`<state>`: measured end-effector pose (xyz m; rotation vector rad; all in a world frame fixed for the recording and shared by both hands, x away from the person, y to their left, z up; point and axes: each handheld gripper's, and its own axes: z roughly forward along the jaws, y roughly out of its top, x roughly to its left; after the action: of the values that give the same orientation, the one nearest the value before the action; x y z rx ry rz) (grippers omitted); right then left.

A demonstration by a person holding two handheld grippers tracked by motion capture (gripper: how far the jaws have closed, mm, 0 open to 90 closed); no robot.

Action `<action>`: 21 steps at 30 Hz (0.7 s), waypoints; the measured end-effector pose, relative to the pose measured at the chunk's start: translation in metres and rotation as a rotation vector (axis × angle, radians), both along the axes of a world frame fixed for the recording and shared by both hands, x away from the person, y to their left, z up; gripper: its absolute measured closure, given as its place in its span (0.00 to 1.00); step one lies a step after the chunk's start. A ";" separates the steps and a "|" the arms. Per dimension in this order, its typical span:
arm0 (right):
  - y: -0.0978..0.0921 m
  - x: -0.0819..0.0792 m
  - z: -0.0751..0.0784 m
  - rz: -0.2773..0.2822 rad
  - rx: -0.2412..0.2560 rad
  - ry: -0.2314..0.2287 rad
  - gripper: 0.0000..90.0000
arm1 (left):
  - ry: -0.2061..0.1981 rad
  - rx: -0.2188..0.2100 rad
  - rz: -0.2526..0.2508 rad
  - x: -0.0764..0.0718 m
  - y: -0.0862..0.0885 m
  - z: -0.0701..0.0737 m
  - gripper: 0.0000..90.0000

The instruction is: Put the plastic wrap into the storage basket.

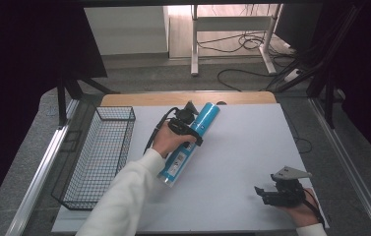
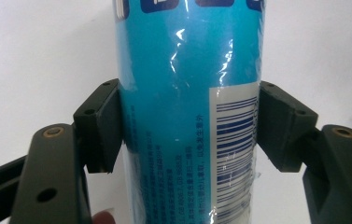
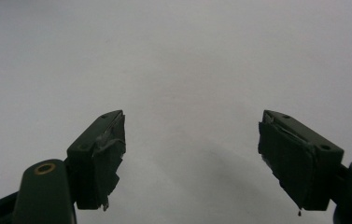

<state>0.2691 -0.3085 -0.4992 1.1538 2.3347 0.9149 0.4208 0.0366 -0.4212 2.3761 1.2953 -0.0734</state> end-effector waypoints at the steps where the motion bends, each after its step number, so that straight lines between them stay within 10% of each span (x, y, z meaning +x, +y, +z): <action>1: 0.000 0.000 0.000 0.001 -0.001 -0.001 0.26 | -0.005 0.004 0.007 -0.001 0.004 0.001 0.35; 21: 0.002 0.001 0.000 0.006 -0.006 0.003 0.26 | -0.042 0.066 0.087 -0.005 0.076 0.049 0.35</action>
<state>0.2705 -0.3064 -0.4993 1.1473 2.3433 0.9082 0.4156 0.1128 -0.3719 2.3593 1.3990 0.0456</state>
